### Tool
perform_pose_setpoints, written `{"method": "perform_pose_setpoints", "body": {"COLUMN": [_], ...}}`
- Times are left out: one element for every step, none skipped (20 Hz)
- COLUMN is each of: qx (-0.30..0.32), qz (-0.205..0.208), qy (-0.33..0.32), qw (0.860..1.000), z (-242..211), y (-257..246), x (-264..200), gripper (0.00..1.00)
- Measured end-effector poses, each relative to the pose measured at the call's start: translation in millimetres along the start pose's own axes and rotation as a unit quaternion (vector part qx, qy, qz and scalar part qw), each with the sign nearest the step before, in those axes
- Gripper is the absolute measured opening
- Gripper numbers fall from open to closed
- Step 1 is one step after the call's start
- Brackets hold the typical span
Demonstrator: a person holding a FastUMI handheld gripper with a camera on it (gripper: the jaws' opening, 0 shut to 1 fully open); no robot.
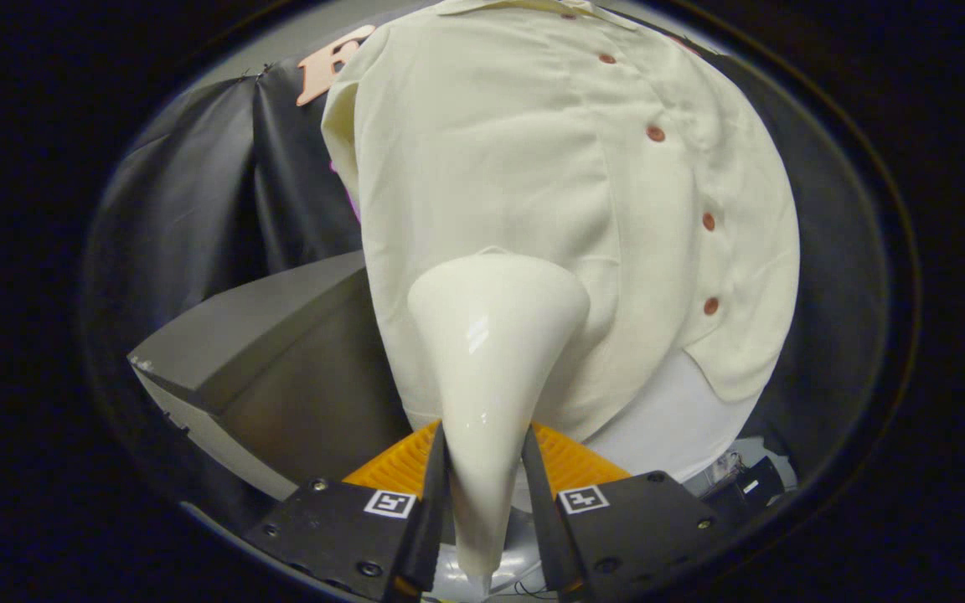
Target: Iron the clothes twice with a garment steamer, once on the left side and once on the right side.
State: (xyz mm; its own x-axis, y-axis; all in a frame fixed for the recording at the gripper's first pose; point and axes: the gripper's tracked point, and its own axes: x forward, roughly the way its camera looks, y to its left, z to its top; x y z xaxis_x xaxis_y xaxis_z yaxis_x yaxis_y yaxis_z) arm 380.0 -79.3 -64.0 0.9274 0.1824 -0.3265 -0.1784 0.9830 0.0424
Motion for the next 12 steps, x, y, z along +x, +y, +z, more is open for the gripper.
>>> {"method": "perform_pose_setpoints", "body": {"qx": [0.007,0.016,0.022,0.027,0.031,0.034,0.037,0.04,0.045,0.052,0.065,0.064], "qz": [-0.003,-0.005,-0.006,-0.007,-0.009,-0.009,-0.011,-0.014,-0.018,-0.021,-0.021,-0.015], "qy": [0.005,0.012,0.019,0.024,0.029,0.031,0.031,0.03,0.03,0.029,0.029,0.028], "qw": [1.0,1.0,1.0,0.999,0.999,0.999,0.999,0.999,0.998,0.998,0.997,0.997], "z": [-13,-28,-41,-52,-63,-69,-73,-77,-79,-81,-78,-78], "y": [-2,-3,-3,-3,-4,-3,-2,-4,-5,-6,-4,-4], "x": [2,4,6,7,9,12,15,17,18,16,13,10], "gripper": [0.48,0.48,0.48,0.48,0.48,0.48,0.48,0.48,0.48,0.48,0.48,0.48]}}
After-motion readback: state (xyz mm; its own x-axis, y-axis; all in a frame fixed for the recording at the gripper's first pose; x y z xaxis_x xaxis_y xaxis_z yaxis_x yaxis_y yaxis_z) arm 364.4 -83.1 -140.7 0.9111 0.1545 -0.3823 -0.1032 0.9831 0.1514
